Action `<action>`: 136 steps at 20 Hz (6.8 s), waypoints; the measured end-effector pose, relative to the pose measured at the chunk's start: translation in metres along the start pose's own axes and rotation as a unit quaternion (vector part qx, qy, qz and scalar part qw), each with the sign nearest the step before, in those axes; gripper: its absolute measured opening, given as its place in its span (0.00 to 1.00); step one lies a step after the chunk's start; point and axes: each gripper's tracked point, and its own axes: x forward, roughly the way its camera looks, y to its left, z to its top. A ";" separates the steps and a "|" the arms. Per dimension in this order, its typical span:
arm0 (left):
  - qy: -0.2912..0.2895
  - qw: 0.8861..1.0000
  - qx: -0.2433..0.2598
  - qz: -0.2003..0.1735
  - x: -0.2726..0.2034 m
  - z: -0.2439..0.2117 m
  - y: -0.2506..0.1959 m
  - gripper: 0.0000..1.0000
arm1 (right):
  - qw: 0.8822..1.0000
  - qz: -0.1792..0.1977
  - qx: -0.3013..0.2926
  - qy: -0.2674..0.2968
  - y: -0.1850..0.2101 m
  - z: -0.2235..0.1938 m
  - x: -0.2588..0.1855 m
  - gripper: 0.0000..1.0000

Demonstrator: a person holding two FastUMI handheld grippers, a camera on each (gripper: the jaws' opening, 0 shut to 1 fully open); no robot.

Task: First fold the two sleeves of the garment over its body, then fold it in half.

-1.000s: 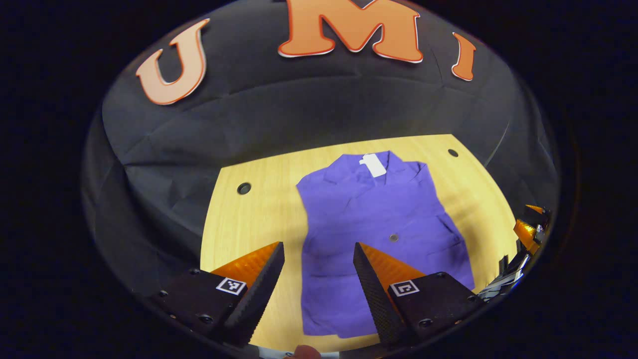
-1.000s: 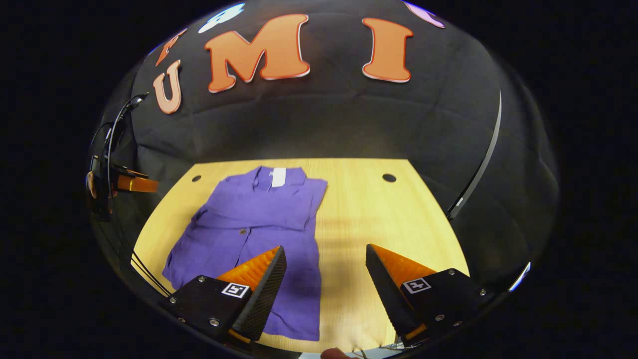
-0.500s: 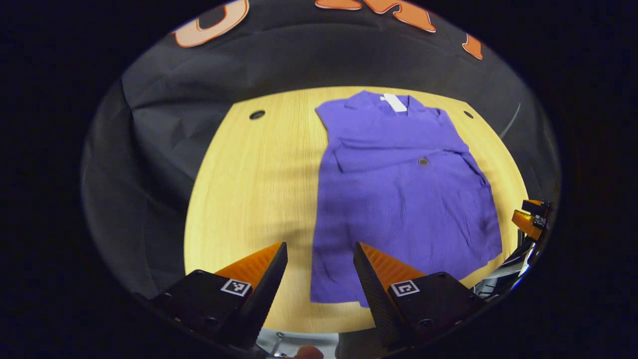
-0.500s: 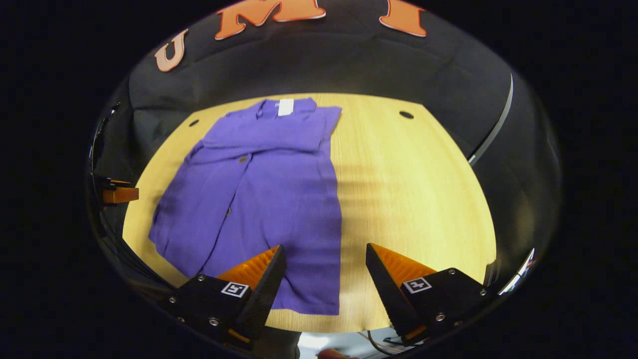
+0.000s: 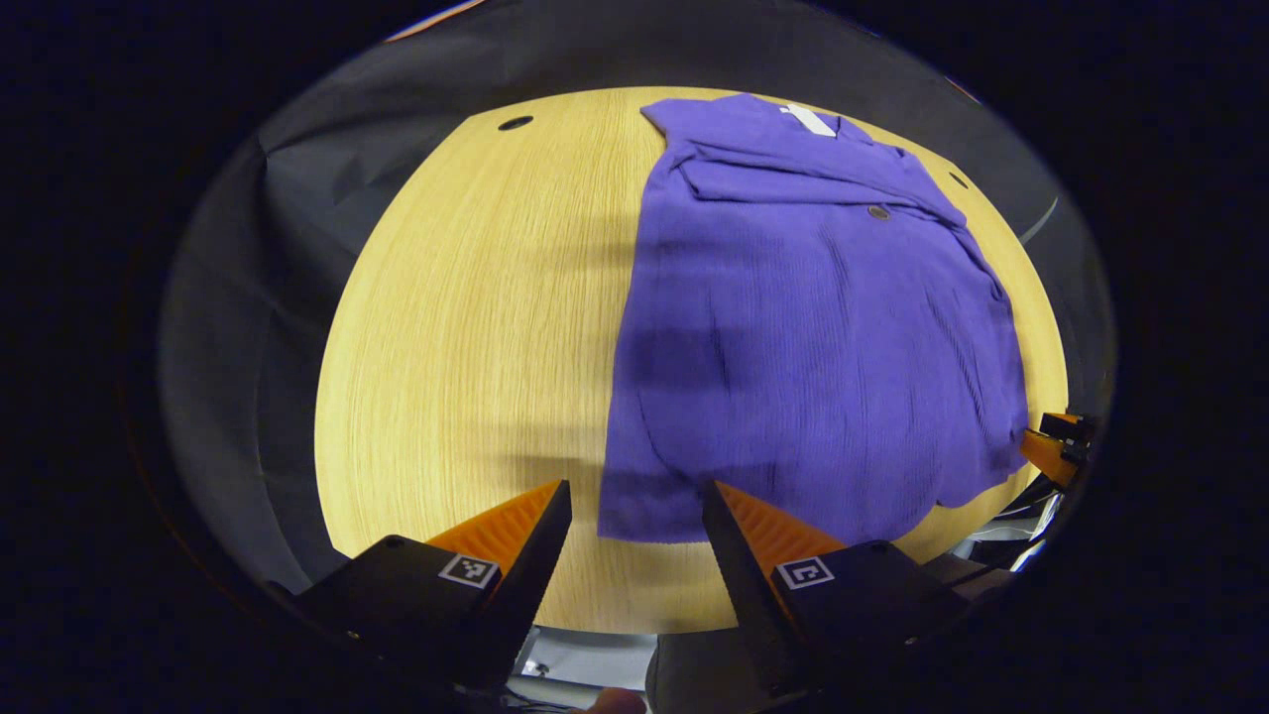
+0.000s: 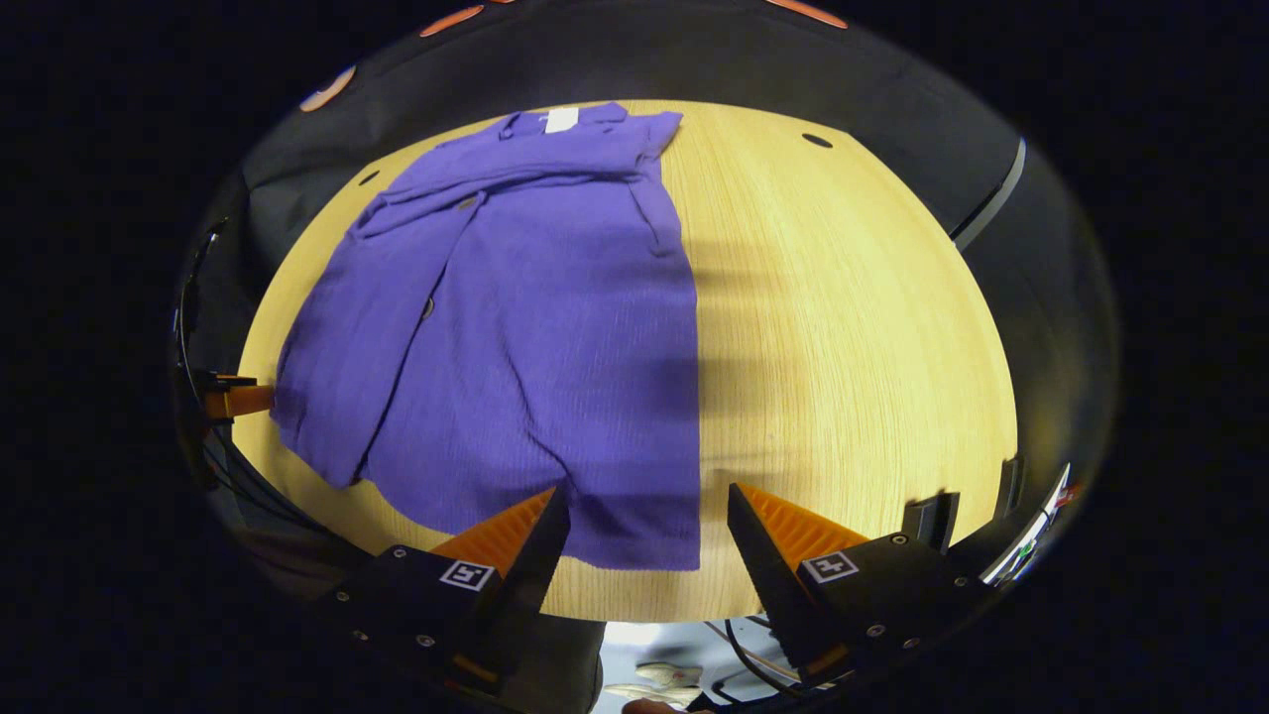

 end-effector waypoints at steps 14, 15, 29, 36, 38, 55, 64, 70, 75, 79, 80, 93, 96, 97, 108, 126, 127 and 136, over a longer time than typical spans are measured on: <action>0.055 0.998 -0.013 -0.037 0.016 -0.021 0.004 0.89 | 0.997 0.015 0.001 0.071 0.013 -0.022 0.010 0.92; 0.067 0.997 -0.016 -0.037 0.015 -0.020 0.000 0.87 | 0.997 0.016 0.000 0.072 0.015 -0.021 0.011 0.89; 0.085 0.990 -0.042 -0.108 0.002 -0.010 -0.029 0.03 | 0.991 0.063 0.105 0.049 0.034 0.015 -0.003 0.09; 0.029 0.989 -0.039 -0.138 -0.043 0.045 -0.040 0.03 | 0.991 0.093 0.097 -0.016 0.044 0.078 -0.040 0.09; 0.015 0.989 -0.034 -0.144 -0.053 0.059 -0.042 0.03 | 0.991 0.095 0.089 -0.028 0.044 0.091 -0.047 0.09; -0.108 0.985 0.029 -0.131 -0.118 0.270 -0.049 0.03 | 0.983 0.092 0.040 -0.154 0.026 0.277 -0.100 0.08; -0.162 0.983 0.051 -0.073 -0.115 0.398 -0.038 0.02 | 0.981 0.073 0.037 -0.176 0.012 0.387 -0.079 0.08; -0.235 0.968 0.086 0.010 -0.098 0.479 -0.030 0.03 | 0.978 0.046 0.051 -0.197 -0.007 0.460 -0.049 0.08; -0.318 0.945 0.060 0.045 -0.099 0.518 -0.037 0.13 | 0.966 0.043 0.066 -0.248 -0.009 0.496 -0.040 0.21; -0.397 0.916 0.038 0.048 -0.135 0.532 -0.039 0.31 | 0.956 0.028 0.043 -0.290 -0.017 0.497 -0.061 0.71; -0.409 0.910 0.038 0.051 -0.146 0.531 -0.040 0.40 | 0.956 0.030 0.041 -0.290 -0.017 0.494 -0.063 0.74; -0.548 0.834 0.006 0.063 -0.299 0.463 -0.029 0.92 | 0.902 -0.022 0.024 -0.431 -0.023 0.462 -0.201 0.90; -0.581 0.811 -0.001 0.060 -0.334 0.442 -0.033 0.92 | 0.878 -0.041 0.018 -0.476 -0.021 0.449 -0.246 0.91; -0.591 0.804 -0.003 0.059 -0.345 0.433 -0.035 0.92 | 0.869 -0.047 0.016 -0.492 -0.021 0.443 -0.260 0.90; -0.654 0.755 -0.018 0.051 -0.408 0.358 -0.042 0.95 | 0.810 -0.074 -0.002 -0.582 -0.002 0.389 -0.345 0.90; -0.696 0.714 -0.040 0.069 -0.404 0.282 -0.041 0.94 | 0.786 -0.084 -0.008 -0.612 0.002 0.334 -0.347 0.90; -0.697 0.712 -0.041 0.072 -0.404 0.279 -0.042 0.94 | 0.785 -0.083 -0.012 -0.614 0.002 0.331 -0.347 0.90; -0.698 0.712 -0.030 0.066 -0.393 0.267 -0.067 0.93 | 0.787 -0.070 -0.033 -0.612 0.002 0.320 -0.333 0.90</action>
